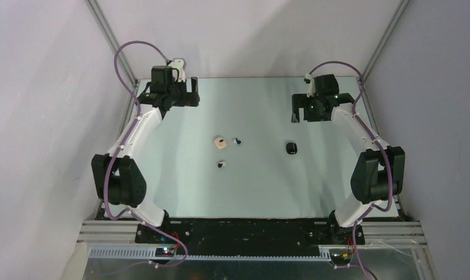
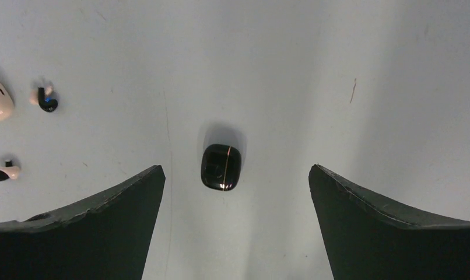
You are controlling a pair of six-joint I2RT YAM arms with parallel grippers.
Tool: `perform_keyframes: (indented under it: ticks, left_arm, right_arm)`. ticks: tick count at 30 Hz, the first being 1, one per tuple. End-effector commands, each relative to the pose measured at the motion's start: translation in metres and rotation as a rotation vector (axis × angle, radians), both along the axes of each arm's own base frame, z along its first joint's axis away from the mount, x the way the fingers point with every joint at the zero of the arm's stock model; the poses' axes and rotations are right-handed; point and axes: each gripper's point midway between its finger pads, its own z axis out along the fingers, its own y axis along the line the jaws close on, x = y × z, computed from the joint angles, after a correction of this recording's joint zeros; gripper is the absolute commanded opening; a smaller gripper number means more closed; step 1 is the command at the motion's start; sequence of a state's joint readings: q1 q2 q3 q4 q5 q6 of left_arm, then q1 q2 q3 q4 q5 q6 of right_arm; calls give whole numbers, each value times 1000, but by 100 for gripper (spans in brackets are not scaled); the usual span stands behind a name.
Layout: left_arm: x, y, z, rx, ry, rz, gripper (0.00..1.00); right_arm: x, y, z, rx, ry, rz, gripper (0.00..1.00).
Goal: Insert the wireless bluetooth earbuds into the charging case
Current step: Pick up the charging case at the center of the board.
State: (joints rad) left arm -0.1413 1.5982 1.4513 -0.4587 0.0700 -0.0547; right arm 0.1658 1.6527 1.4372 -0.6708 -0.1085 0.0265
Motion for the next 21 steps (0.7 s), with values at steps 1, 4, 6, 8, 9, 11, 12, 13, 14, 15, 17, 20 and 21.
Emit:
perform_keyframes:
  ticks: [1,4,6,8,9,11,12,13,14,15,17,20,21]
  left_arm:
    - [-3,-9,-7,-38,23,-24,99]
    - [-5,-12,-7,-19,19,-25,99]
    - [-6,-12,-8,-10,18,-23,99]
    - [-7,-12,-7,-3,17,-22,99]
    - [-8,-12,-8,0,17,-21,99]
    - [-9,-12,-8,8,16,-23,99]
    - [-9,-12,-9,14,16,-23,99]
    - [-9,-12,-9,17,16,-22,99]
    - [-9,-14,-8,20,13,-29,99]
    - [-10,-17,-8,18,13,-49,99]
    - [-13,-23,-9,40,8,-83,99]
    - [-16,-32,-9,81,-3,-122,99]
    - [-17,-34,-9,91,-3,-130,99]
  right_arm:
    - [-6,6,2,-32,-25,21,99]
    - [-16,10,-12,-56,17,80,92]
    - [-21,12,-22,-58,48,68,88]
    - [-22,17,-26,-26,73,24,84]
    - [-23,19,-27,-18,77,19,83]
    - [-24,25,-30,-6,88,15,80]
    - [-24,28,-32,-14,91,8,78]
    - [-24,30,-34,-17,93,7,78]
    - [-24,32,-36,-30,93,4,78]
    - [-23,32,-38,-44,92,0,78]
    - [-22,29,-44,-101,78,-14,81]
    - [-26,29,-54,-116,96,-4,80]
    - [-28,31,-57,-121,103,7,79]
